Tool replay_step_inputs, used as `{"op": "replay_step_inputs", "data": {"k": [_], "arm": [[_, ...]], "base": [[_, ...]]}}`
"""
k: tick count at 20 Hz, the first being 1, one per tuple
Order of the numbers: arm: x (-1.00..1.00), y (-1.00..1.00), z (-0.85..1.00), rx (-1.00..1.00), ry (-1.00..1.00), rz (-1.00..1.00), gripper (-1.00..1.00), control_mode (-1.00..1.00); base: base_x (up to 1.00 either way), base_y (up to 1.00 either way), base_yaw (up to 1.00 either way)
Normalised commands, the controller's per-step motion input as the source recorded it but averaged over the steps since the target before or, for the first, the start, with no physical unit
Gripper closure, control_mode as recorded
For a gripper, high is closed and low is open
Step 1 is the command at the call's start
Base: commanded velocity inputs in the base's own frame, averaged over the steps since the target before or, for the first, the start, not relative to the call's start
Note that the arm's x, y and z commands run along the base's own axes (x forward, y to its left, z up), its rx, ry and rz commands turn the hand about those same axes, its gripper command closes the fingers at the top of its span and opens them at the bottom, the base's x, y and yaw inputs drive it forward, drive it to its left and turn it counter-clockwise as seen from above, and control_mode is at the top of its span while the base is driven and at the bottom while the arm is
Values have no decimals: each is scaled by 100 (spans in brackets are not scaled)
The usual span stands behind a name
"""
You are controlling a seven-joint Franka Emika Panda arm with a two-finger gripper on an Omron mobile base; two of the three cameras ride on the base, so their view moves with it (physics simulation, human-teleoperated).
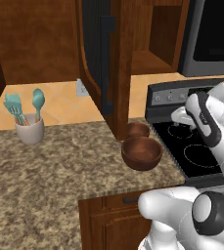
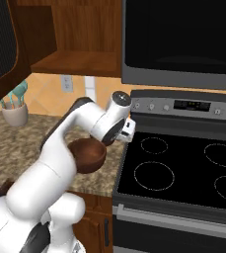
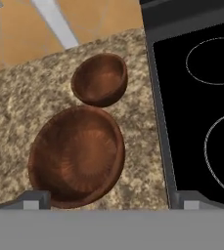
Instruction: Pick up the bowls on the counter and stack them on top of one another in the open cabinet. Place the smaller bowl on top of the larger bowl.
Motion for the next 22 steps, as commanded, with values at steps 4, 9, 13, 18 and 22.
{"op": "replay_step_inputs", "data": {"k": [4, 9, 13, 18, 22], "arm": [[71, 2, -3, 0, 33, 0, -100, -100], [36, 12, -31, 0, 12, 0, -100, -100], [16, 9, -40, 0, 0, -1, -100, -100], [33, 7, -48, 0, -1, -3, -100, -100], [42, 1, -41, 0, -1, -4, -100, -100]], "base": [[0, 0, 0], [0, 0, 0], [0, 0, 0], [0, 0, 0], [0, 0, 0]]}}
